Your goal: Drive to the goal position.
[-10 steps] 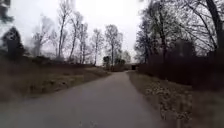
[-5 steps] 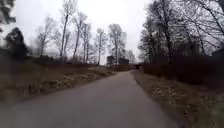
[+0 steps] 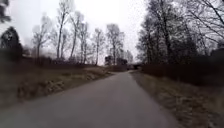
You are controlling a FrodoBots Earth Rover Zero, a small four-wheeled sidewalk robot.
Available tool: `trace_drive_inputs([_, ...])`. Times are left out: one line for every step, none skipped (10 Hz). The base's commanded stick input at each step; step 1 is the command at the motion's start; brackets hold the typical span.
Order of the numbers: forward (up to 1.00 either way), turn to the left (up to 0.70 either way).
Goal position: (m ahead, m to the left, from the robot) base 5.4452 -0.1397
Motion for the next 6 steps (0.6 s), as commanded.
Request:
trace_drive_inputs([1.00, 0.00])
trace_drive_inputs([1.00, 0.00])
trace_drive_inputs([1.00, 0.00])
trace_drive_inputs([1.00, 0.00])
trace_drive_inputs([1.00, 0.00])
trace_drive_inputs([1.00, 0.00])
